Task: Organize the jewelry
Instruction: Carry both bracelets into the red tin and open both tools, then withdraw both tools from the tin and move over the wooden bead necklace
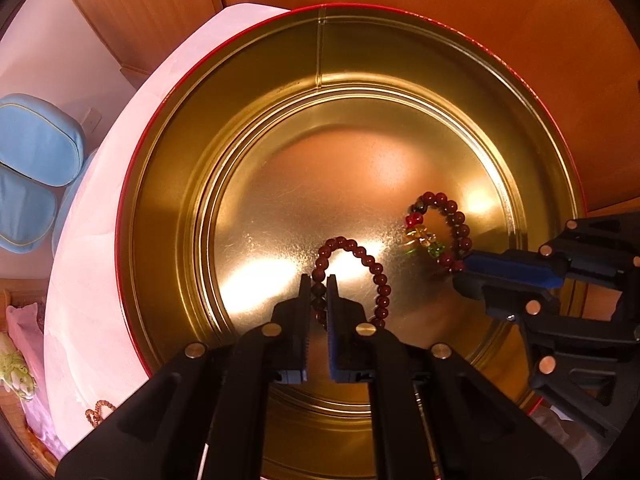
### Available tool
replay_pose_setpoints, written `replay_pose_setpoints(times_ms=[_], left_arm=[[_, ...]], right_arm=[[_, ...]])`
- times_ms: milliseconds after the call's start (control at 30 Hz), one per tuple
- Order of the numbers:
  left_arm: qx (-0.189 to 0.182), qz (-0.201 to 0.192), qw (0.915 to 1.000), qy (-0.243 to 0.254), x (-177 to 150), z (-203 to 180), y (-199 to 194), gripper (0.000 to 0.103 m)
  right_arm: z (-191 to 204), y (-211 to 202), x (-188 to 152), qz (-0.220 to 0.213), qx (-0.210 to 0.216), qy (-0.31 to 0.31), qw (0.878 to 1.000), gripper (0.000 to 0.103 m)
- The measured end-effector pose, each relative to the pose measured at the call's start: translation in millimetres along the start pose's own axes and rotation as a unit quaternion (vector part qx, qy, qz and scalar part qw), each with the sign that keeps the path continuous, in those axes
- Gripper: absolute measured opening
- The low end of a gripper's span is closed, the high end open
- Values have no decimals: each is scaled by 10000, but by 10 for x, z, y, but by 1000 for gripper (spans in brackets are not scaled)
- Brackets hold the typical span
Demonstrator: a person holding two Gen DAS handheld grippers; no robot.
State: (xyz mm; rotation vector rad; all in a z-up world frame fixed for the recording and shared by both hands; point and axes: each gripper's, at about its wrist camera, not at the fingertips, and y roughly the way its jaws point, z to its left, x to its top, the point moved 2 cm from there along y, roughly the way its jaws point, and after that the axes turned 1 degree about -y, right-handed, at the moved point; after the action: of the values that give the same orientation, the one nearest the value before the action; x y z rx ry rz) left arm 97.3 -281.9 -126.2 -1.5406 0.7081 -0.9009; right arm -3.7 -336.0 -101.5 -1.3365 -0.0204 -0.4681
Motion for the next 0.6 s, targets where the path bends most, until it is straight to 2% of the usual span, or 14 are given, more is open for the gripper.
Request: replay_pose_setpoints(times_ms=[67, 133, 167, 233, 300, 500, 600], left_arm=[[151, -42, 9998, 80, 5, -30, -9, 11], [401, -31, 9991, 102, 1, -22, -11, 47], [560, -94, 9984, 82, -8, -15, -56, 75], [655, -341, 9972, 106, -28, -14, -160, 77], [558, -369, 9977, 55, -43, -1, -212, 77], [521, -403, 9978, -66, -90, -24, -270, 77], [487, -548, 9972, -156, -130, -8, -364, 77]], right_arm=[[19, -68, -6, -169, -111, -74, 9998, 11], [24, -158, -19, -330, -200, -59, 9992, 39], [23, -219, -30, -478, -298, -25, 9984, 61], [18, -341, -49, -847, -510, -34, 9951, 77], [26, -437, -73, -1035, -443, -71, 9936, 86], [41, -536, -115, -1092, -502, -55, 9927, 90], [62, -591, -102, -1157, -521, -5, 9919, 91]])
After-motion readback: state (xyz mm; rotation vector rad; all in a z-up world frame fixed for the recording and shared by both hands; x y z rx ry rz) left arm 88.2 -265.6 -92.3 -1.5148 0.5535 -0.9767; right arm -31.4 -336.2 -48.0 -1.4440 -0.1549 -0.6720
